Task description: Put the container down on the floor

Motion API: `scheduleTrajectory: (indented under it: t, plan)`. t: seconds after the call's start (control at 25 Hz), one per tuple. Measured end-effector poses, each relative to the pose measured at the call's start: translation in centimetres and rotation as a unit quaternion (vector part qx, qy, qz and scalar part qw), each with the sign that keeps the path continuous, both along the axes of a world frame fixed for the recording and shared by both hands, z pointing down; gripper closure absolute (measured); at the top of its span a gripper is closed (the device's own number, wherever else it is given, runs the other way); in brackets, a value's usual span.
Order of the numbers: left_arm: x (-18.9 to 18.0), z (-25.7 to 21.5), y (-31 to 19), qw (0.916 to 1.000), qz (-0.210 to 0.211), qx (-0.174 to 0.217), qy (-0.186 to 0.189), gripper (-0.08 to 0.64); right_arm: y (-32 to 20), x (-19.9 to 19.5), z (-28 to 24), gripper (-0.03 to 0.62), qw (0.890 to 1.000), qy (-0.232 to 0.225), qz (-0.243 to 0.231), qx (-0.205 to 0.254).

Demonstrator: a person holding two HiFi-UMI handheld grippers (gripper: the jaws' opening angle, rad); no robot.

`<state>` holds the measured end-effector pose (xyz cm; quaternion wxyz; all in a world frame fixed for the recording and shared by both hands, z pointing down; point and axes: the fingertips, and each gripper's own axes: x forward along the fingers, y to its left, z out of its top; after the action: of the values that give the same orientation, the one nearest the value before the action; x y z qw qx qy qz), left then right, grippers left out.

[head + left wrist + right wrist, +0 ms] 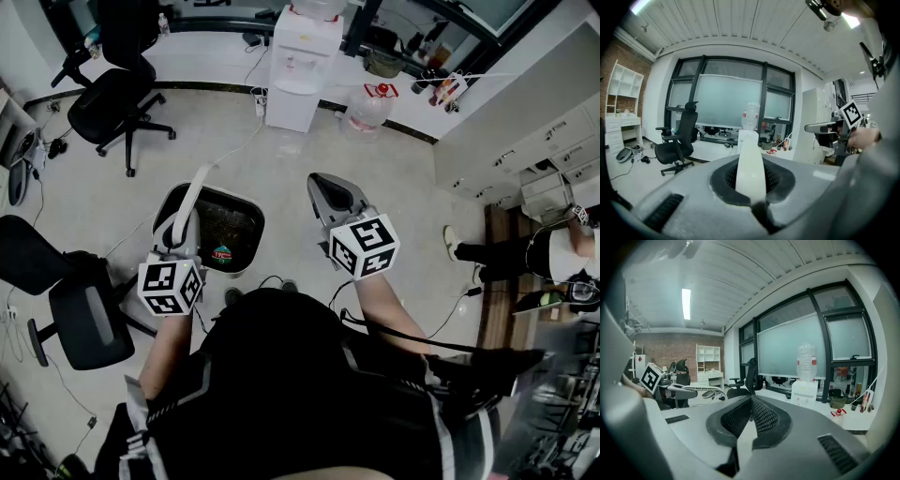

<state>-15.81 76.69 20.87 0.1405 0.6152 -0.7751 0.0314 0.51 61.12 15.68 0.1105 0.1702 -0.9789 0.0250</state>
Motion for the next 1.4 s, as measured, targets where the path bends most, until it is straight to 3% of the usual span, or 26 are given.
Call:
scheduleTrajectory:
  t: [0.64, 0.8, 1.4]
  plan:
    - [-0.1, -0.2, -0.3, 1.0, 0.008, 0.0, -0.001, 0.551, -0.1, -0.4, -0.1, 0.584, 1.0, -0.01, 0.005, -0.005]
    - [-0.4, -0.2, -0.5, 0.9998, 0.021, 0.001, 0.0, 0.551, 0.4, -0.9, -0.4, 0.583, 1.0, -0.003, 0.004, 0.018]
    - [-1.8, 1.0, -2.6, 0.9933, 0.113, 0.018, 0.017, 0.551, 1.5, -1.4, 1.9, 0.583, 0.995, 0.024, 0.095, -0.001]
